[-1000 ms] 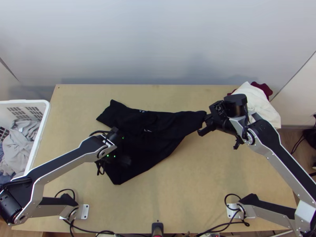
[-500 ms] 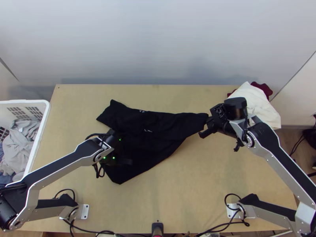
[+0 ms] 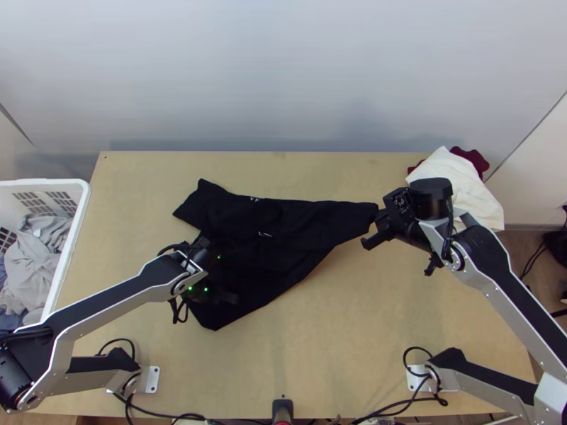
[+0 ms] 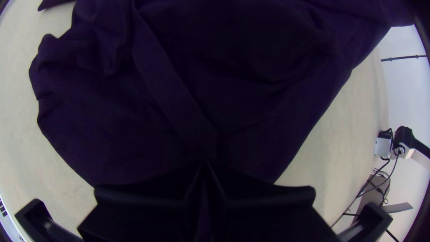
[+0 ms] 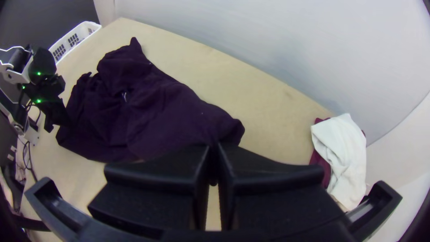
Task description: Fold the t-shirt
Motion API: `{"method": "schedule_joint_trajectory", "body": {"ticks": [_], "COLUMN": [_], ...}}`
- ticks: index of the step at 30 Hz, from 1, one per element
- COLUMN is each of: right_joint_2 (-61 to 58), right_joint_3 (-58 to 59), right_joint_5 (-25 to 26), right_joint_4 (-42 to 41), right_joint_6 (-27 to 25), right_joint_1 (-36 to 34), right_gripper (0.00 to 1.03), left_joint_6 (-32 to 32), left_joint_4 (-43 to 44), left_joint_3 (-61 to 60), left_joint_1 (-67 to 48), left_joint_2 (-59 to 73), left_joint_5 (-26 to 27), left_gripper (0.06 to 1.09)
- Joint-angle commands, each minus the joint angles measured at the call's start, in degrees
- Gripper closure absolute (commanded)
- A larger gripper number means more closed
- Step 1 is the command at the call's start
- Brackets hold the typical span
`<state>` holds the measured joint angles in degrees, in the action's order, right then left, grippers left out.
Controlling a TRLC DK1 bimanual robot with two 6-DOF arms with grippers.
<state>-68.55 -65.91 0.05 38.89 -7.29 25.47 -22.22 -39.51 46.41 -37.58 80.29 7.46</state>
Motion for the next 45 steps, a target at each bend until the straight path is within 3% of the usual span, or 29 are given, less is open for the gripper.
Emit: {"method": "schedule_joint_trajectory", "body": {"ticks": [1, 3, 8, 20, 22, 25, 27, 39, 45], "right_joint_2": [0.9, 1.1, 1.4, 2.2, 2.3, 2.8, 3.1, 4.8, 5.0], "right_joint_3": [1.2, 1.5, 1.8, 2.3, 2.3, 2.3, 2.5, 6.0, 6.1], "right_joint_5": [0.1, 0.1, 0.1, 0.8, 0.9, 0.9, 1.0, 1.0, 1.1], "right_joint_4": [0.1, 0.1, 0.1, 0.1, 0.1, 0.4, 0.5, 0.5, 0.2], "right_joint_6": [0.2, 0.2, 0.2, -0.4, -0.4, -0.4, -0.4, -0.4, -0.6], "right_joint_1": [-0.1, -0.1, -0.2, -0.3, -0.4, -0.5, -0.8, -1.2, -1.7], "right_gripper": [0.99, 0.99, 0.99, 0.99, 0.99, 0.99, 0.99, 0.99, 0.99], "left_joint_6": [0.9, 0.7, 0.7, 0.1, 0.8, 1.0, 1.5, 1.2, 0.2], "left_joint_4": [-0.2, -0.2, -1.1, -1.3, -0.7, 0.6, 0.7, -2.4, -11.0], "left_joint_3": [1.6, 2.3, 3.7, 3.5, 3.4, 3.4, 3.4, 4.3, 15.5], "left_joint_1": [-0.9, -0.8, -0.7, -1.6, -1.4, -1.3, -1.4, -0.6, 6.2], "left_joint_2": [-0.3, -0.9, -0.6, 4.3, 5.3, 6.4, 6.2, 2.5, -8.9], "left_joint_5": [-0.7, -0.7, -0.7, -0.7, -0.9, -3.3, -3.6, -3.5, -2.2], "left_gripper": [0.80, 0.73, 0.36, 0.35, 0.40, 0.67, 0.99, 0.98, 0.99]}}
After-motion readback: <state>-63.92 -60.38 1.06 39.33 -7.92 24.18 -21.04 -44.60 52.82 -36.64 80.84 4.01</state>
